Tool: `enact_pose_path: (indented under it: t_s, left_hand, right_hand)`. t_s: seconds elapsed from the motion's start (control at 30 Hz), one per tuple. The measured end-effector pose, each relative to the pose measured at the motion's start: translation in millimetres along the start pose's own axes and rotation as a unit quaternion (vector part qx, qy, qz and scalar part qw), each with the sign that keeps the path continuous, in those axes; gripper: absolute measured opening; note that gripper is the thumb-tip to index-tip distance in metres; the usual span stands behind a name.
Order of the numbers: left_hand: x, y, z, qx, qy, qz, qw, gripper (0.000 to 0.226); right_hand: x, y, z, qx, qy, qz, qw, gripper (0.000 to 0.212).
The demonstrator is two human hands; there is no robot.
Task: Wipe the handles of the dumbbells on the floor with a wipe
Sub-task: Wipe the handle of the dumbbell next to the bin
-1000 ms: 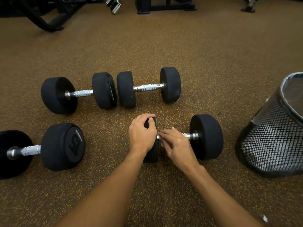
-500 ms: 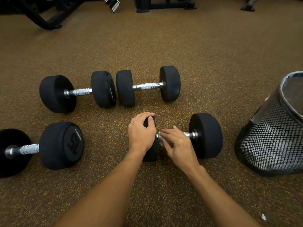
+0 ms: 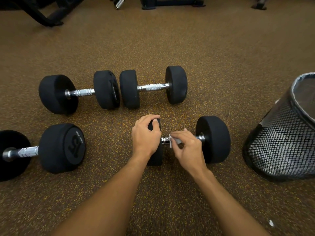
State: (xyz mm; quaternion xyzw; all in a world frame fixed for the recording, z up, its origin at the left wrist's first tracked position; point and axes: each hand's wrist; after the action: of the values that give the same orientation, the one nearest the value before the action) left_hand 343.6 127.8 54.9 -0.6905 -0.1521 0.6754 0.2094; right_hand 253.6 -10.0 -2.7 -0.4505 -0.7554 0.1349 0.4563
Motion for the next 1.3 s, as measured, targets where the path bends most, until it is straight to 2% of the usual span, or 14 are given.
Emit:
enact_pose_path:
  t_s: [0.17,0.47,0.63,0.8,0.97,1.13,1.3]
  left_hand:
    - [1.7,0.4,-0.8,-0.003,-0.003,0.008,1.000,0.027]
    - [1.9,0.3,0.8,-0.008,-0.003,0.011,1.000,0.028]
    - [3.0,0.6,1.3,-0.008,0.002,0.010,1.000,0.027]
    - [1.6,0.0,1.6,-0.007,-0.002,0.003,1.000,0.028]
    - [2.7,-0.3,1.7,-0.006,0.000,0.010,1.000,0.028]
    - [3.0,-0.8,2.6,-0.005,-0.002,0.006,1.000,0.028]
    - [2.5,-1.2,3.2,-0.006,0.001,0.005,1.000,0.028]
  right_hand:
    - [9.2,8.1,-9.2,0.072,-0.021,-0.017,0.997,0.021]
    - [12.0,11.4,-32.6,0.166,0.025,0.034,0.985,0.022]
    - [15.6,-4.4,-26.1,0.132,-0.008,0.001,0.991,0.018]
    - [15.8,5.9,-35.8,0.175,0.039,0.040,0.983,0.024]
    - [18.9,-0.8,-34.3,0.157,0.012,0.046,0.986,0.022]
    - [19.4,6.5,-39.5,0.189,0.056,0.055,0.979,0.029]
    - [14.6,-5.4,-36.8,0.195,0.050,0.038,0.979,0.025]
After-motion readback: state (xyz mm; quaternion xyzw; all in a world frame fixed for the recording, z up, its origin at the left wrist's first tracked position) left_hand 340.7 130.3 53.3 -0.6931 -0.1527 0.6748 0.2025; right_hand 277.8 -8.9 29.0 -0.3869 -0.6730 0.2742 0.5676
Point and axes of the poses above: each hand's wrist, its own z-axis away from the middle knuckle, its own y-axis out of the palm, x = y × z, and after that the axes turned 10 degrees about -y, right-handed
